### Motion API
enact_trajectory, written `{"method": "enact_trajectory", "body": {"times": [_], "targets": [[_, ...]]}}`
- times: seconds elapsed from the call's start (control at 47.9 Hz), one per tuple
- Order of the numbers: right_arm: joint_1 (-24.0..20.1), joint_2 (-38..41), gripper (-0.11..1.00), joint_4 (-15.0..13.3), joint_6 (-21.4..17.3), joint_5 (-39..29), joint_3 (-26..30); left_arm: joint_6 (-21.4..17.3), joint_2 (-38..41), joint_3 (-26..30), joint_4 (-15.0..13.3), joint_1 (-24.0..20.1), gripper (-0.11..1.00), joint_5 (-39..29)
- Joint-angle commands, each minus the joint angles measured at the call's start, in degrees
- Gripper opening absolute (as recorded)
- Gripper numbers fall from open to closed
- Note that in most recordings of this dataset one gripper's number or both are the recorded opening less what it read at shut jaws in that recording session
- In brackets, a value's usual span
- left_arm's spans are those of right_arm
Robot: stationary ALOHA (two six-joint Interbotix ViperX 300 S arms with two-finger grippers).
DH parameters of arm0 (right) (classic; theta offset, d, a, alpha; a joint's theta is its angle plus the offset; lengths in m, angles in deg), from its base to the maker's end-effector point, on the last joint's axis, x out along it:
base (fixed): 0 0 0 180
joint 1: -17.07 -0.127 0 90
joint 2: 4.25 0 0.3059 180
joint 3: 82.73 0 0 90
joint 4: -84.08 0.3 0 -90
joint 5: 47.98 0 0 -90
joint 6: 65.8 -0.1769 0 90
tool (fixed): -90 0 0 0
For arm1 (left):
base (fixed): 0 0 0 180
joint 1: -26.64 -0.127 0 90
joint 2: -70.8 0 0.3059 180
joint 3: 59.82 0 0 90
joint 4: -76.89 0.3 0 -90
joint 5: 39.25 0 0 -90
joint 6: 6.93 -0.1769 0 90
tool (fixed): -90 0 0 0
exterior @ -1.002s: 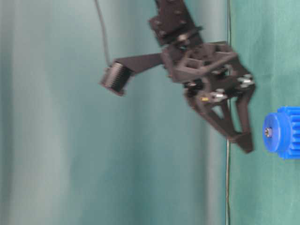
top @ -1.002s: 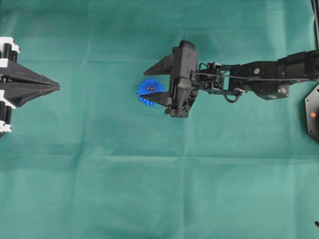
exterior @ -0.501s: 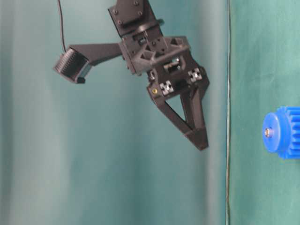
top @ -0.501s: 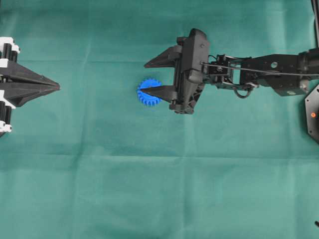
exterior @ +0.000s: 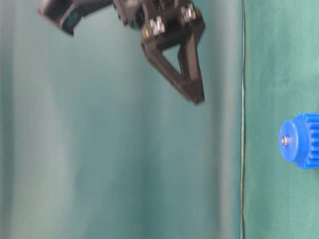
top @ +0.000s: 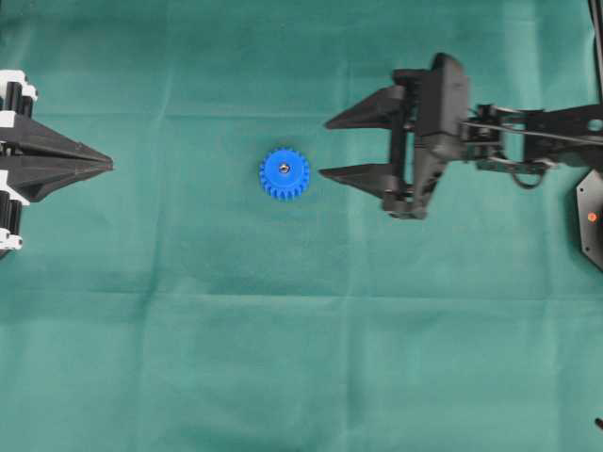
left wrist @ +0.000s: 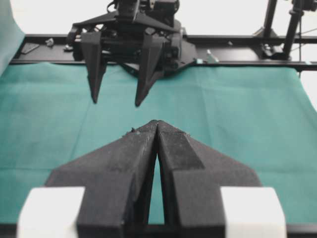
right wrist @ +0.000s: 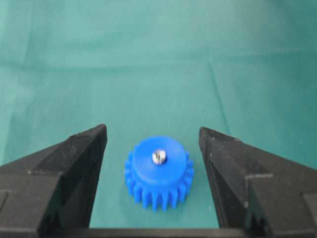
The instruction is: Insert the shaft placed at a random location into the center hole of the small gear at another random location.
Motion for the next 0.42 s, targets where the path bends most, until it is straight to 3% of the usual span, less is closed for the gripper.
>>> {"method": "enact_trajectory", "body": {"times": [0.0, 0.397], "targets": [[-0.1, -4.1, 0.74, 0.2, 0.2, 0.4, -1.9, 0.1, 0.4, 1.2, 0.2, -0.1, 0.00, 0.1], [-0.1, -17.8, 0.74, 0.2, 0.2, -1.5, -10.8, 0.1, 0.4, 1.2, 0.1, -0.1, 0.00, -0.4]]}}
